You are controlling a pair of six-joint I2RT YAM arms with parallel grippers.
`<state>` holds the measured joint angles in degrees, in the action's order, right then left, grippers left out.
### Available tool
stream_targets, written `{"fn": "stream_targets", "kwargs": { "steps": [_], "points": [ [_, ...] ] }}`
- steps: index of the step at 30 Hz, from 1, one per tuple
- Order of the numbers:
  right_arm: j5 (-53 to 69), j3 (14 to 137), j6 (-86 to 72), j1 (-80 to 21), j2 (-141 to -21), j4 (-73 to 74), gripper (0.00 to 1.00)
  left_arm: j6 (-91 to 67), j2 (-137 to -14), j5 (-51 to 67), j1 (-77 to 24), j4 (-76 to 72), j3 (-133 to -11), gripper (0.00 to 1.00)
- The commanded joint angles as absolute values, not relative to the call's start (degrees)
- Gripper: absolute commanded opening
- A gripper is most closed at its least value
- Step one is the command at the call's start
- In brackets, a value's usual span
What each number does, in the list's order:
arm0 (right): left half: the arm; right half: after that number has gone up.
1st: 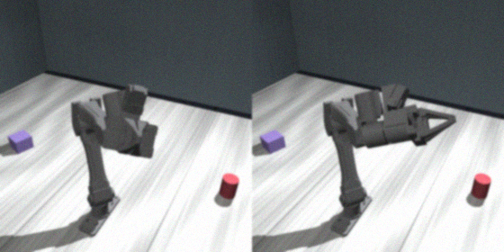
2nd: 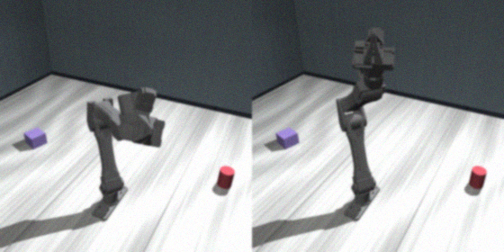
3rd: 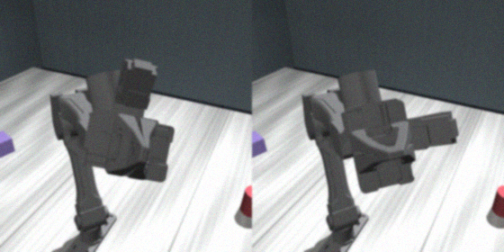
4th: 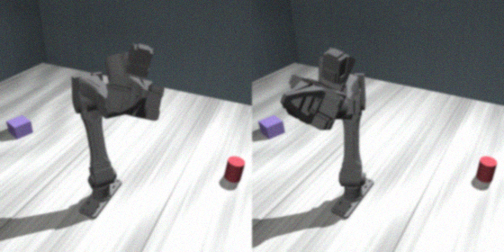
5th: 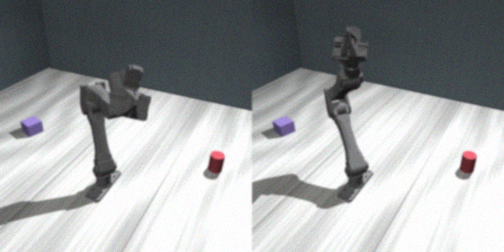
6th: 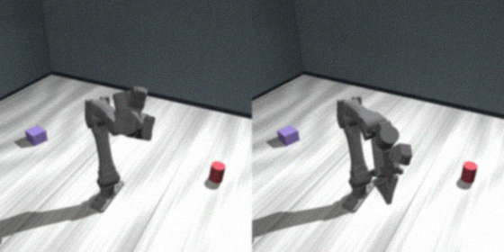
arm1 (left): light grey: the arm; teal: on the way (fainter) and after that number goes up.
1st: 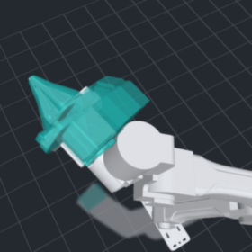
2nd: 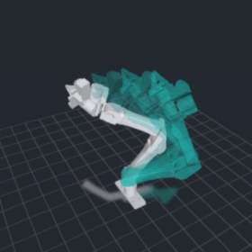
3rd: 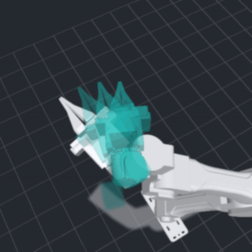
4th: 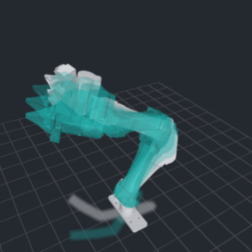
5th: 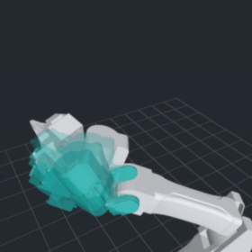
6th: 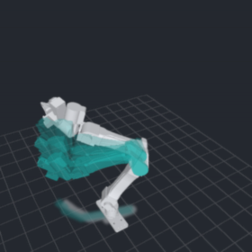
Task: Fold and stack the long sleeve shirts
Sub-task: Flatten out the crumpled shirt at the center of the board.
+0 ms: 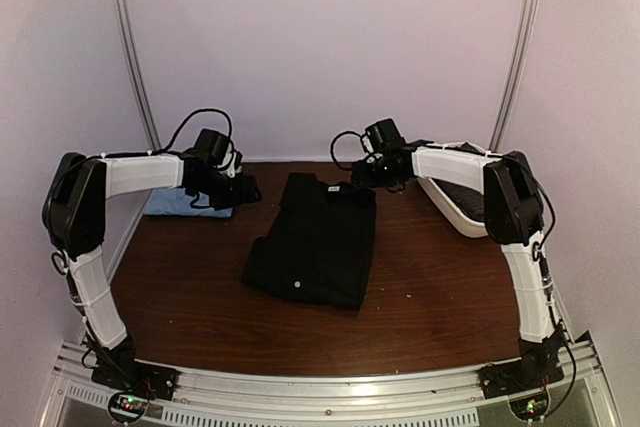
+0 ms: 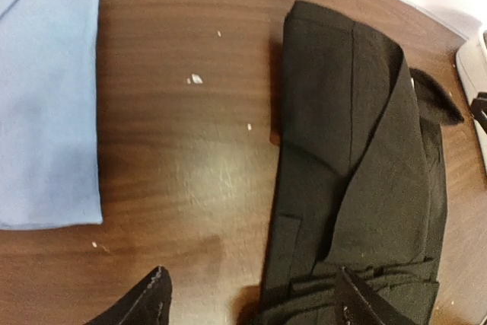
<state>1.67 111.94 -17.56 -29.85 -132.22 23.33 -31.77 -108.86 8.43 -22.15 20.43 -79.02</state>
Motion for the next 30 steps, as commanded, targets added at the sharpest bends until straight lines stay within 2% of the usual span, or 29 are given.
{"fn": "stream_targets", "kwargs": {
  "steps": [1,10,16,23,27,30],
  "points": [
    [3.0,105.9,-16.9,-31.0,-125.3,24.4,0.66,-31.6,-102.9,16.2,-22.7,16.8,-71.5,0.72],
    [6.2,86.2,-20.3,-36.2,-113.7,18.4,0.67,-32.9,-98.8,20.4,-28.8,16.4,-62.6,0.54],
    [7.2,82.3,-22.5,-36.7,-114.5,16.3,0.66,-33.8,-99.5,20.1,-32.3,17.0,-62.7,0.34],
    [7.1,85.2,-22.6,-36.7,-118.7,17.3,0.62,-34.0,-99.4,20.1,-34.8,18.3,-63.4,0.17],
    [7.0,86.1,-22.8,-36.1,-120.4,17.3,0.58,-33.7,-98.6,18.9,-35.2,19.9,-63.3,0.16],
    [7.9,86.6,-23.0,-36.0,-121.2,17.0,0.53,-33.5,-96.8,13.0,-35.2,22.4,-63.9,0.22]
  ]
}}
